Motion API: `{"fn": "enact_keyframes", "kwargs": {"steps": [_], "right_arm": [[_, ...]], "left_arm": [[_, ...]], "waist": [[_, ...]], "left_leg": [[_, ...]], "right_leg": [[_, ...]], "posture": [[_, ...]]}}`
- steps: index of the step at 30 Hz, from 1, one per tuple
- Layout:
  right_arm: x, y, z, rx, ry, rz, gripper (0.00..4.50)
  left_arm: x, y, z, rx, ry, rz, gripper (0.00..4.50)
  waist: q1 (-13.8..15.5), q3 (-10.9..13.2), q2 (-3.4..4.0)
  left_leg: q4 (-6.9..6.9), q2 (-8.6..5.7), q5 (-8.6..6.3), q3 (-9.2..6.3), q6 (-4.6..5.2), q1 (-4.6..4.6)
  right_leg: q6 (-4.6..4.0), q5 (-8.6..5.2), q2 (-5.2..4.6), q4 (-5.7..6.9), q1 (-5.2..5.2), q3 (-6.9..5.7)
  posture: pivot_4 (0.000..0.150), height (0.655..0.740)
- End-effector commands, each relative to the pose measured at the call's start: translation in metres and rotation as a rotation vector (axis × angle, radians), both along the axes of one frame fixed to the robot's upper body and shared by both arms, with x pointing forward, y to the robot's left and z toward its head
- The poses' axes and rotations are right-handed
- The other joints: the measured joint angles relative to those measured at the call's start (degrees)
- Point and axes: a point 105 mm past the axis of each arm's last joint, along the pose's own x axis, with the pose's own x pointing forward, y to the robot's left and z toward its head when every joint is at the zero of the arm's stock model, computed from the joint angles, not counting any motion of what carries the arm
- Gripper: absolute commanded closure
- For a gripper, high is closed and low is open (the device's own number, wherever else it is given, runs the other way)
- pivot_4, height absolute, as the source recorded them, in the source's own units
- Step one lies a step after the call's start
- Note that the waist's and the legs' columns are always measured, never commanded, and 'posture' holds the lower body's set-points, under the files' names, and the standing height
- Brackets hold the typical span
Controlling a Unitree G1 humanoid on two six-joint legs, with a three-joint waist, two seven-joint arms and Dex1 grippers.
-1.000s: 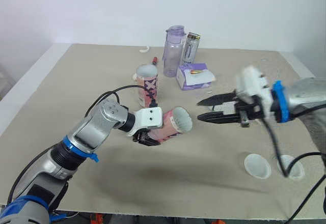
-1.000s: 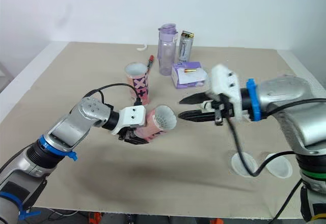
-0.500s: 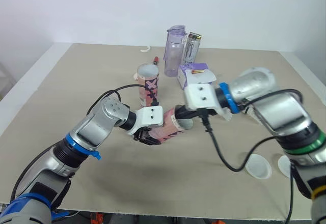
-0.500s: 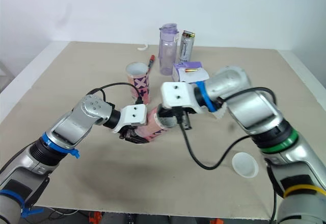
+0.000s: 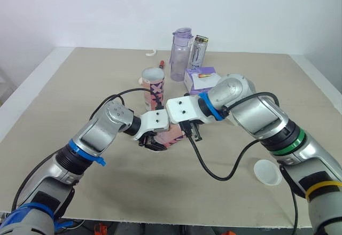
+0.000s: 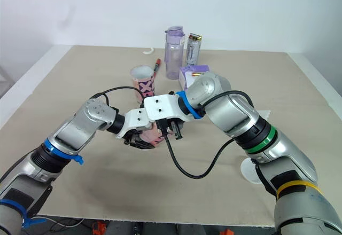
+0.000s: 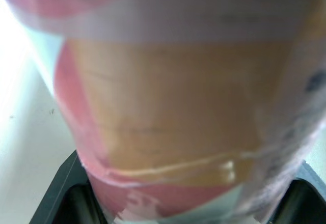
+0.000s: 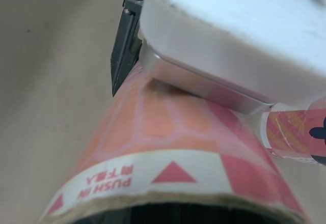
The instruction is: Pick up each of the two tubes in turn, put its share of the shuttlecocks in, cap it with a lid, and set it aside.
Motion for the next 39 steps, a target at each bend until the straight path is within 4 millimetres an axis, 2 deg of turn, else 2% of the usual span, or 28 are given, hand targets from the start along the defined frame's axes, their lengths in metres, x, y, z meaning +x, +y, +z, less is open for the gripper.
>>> {"fn": "enact_keyframes", "kwargs": {"steps": [1,6,10,15,17,22,24,27,32,38,39], "right_arm": [[-0.002,-0.003,0.022,0.068,-0.028,0.021,4.37],[-0.006,-0.026,0.050,0.173,0.000,-0.014,4.37],[-0.011,-0.062,0.080,0.320,0.035,-0.105,4.37],[-0.012,-0.100,0.089,0.416,0.050,-0.234,4.37],[-0.014,-0.116,0.088,0.464,0.075,-0.305,4.37],[-0.029,-0.145,0.061,0.464,0.121,-0.443,4.37],[-0.035,-0.157,0.048,0.450,0.133,-0.505,4.37],[-0.040,-0.163,0.039,0.449,0.143,-0.552,4.37],[-0.049,-0.178,0.022,0.422,0.160,-0.634,4.37],[-0.059,-0.206,0.007,0.349,0.193,-0.740,4.37],[-0.061,-0.209,0.005,0.348,0.206,-0.756,4.13]], "left_arm": [[-0.007,-0.003,-0.013,0.010,0.031,-0.005,1.50],[-0.004,0.005,-0.017,0.011,0.021,0.018,1.50],[0.000,0.010,-0.019,-0.022,0.002,0.045,1.50],[0.001,0.004,-0.014,-0.134,-0.035,0.034,1.50],[-0.001,-0.005,-0.008,-0.246,-0.039,0.023,1.50],[-0.009,-0.029,0.006,-0.561,-0.024,0.018,1.50],[-0.016,-0.038,0.006,-0.653,-0.031,0.001,1.50],[-0.020,-0.045,0.004,-0.732,-0.025,-0.005,1.50],[-0.028,-0.051,-0.011,-0.759,0.005,-0.015,1.50],[-0.036,-0.051,-0.033,-0.686,0.013,-0.053,1.50],[-0.036,-0.051,-0.034,-0.684,0.015,-0.056,1.50]], "waist": [[0.0,0.0,0.00],[0.2,0.0,-0.02],[0.3,0.0,-0.06],[0.3,0.0,-0.05],[0.3,0.0,-0.05],[0.4,0.1,-0.10],[0.2,0.2,-0.16],[0.3,0.2,-0.16],[0.2,0.2,-0.15],[0.3,0.2,-0.18],[0.3,0.2,-0.19]], "left_leg": [[0.00,0.00,0.02,0.00,0.00,0.00],[0.00,-0.12,0.04,0.04,-0.03,-0.09],[-0.02,-0.19,0.02,0.02,-0.05,-0.15],[-0.08,-0.15,0.02,0.00,-0.05,-0.10],[-0.08,-0.14,0.02,-0.02,-0.04,-0.10],[-0.06,-0.21,0.04,0.08,-0.03,-0.27],[-0.05,-0.28,0.01,0.09,-0.04,-0.38],[-0.08,-0.40,-0.11,-0.02,-0.03,-0.70],[-0.09,-0.52,-0.14,-0.05,-0.06,-0.85],[-0.03,-0.52,-0.10,-0.04,-0.04,-0.65],[-0.03,-0.49,-0.10,-0.03,-0.04,-0.54]], "right_leg": [[-0.01,0.02,0.00,0.00,-0.01,0.00],[0.13,-0.07,-0.20,-0.02,0.00,0.03],[0.10,-0.08,-0.28,-0.06,0.02,0.05],[0.11,-0.13,-0.28,-0.08,0.02,-0.02],[0.10,-0.12,-0.29,-0.08,0.04,-0.08],[0.26,-0.07,-0.68,-0.18,-0.02,0.04],[0.29,-0.04,-0.75,-0.18,-0.10,0.09],[0.56,-0.03,-0.73,-0.25,-0.23,-0.08],[0.54,-0.02,-0.67,-0.22,-0.44,-0.02],[0.80,-0.10,-0.61,-0.24,-0.22,-0.09],[0.68,-0.20,-0.60,-0.26,-0.11,-0.10]], "posture": [[0.150,0.7400],[0.150,0.7400],[0.150,0.7400],[0.150,0.7400],[0.150,0.7400],[0.150,0.7400],[0.150,0.7400],[0.150,0.7400],[0.150,0.7400],[0.150,0.7400],[0.150,0.7400]]}}
